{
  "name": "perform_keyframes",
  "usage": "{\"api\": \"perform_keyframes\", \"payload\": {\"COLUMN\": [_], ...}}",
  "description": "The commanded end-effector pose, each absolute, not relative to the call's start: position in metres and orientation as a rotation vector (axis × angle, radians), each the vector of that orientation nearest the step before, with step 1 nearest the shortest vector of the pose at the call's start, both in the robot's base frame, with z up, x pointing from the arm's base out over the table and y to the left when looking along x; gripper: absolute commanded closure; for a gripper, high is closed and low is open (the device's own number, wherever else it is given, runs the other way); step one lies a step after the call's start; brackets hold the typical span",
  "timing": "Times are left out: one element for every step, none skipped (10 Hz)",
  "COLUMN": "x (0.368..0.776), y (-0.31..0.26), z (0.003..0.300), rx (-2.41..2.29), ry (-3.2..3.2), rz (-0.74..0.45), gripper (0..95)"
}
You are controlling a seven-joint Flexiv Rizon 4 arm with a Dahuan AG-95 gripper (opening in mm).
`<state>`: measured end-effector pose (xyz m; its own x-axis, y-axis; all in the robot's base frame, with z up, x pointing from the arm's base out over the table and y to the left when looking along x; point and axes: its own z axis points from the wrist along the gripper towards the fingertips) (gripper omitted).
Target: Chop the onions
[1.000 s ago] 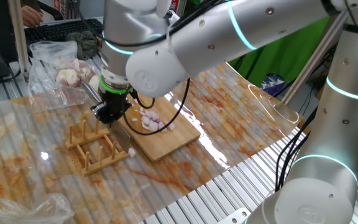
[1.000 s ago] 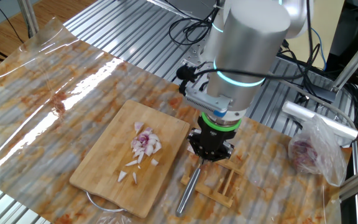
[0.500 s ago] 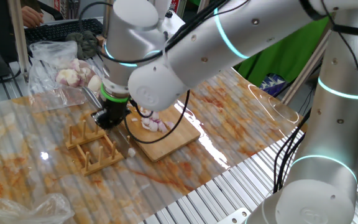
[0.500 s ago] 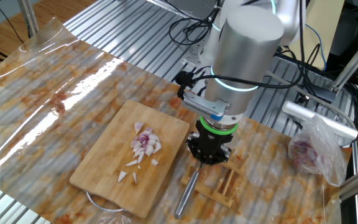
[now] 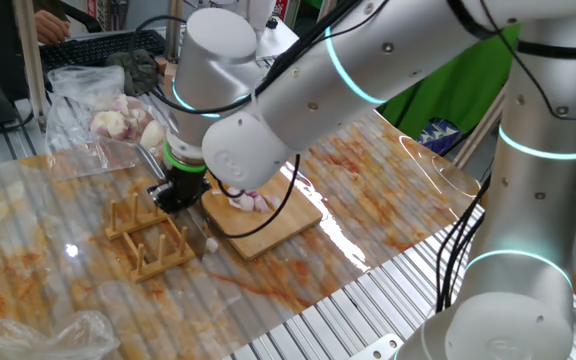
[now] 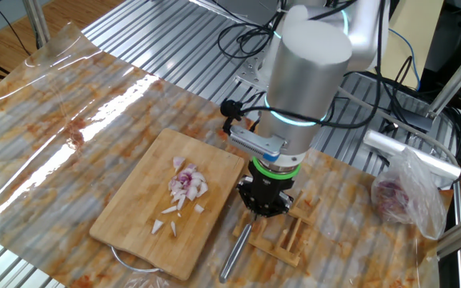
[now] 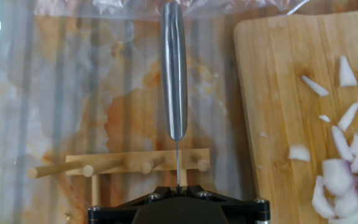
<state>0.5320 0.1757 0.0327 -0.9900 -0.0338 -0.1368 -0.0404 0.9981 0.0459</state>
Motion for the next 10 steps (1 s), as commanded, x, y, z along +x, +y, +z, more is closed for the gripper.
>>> {"api": "perform_keyframes", "payload": {"x": [0.5309,0.5319,0.5317,0.5313,0.5315,0.5315,0.5315,0.5315,0.5314,0.5314], "y": [0.1757,0.1772,0.1769,0.1768,0.1772,0.1773,0.1776,0.1777,0.1776,0.1776], "z": [0.0321,0.0337,0.0318,0.0306,0.0336,0.0339,0.0341,0.0335,0.0330,0.0329], "rx": [-0.054,-0.047,-0.037,-0.014,-0.010,-0.005,0.004,0.006,0.010,0.018], "ry": [3.023,3.020,3.021,3.025,3.028,3.026,3.027,3.027,3.026,3.026], "rz": [0.075,0.087,0.079,0.048,0.002,0.001,0.005,0.010,0.010,0.010], "gripper": [95.0,95.0,95.0,95.0,95.0,76.0,76.0,76.0,76.0,76.0]}}
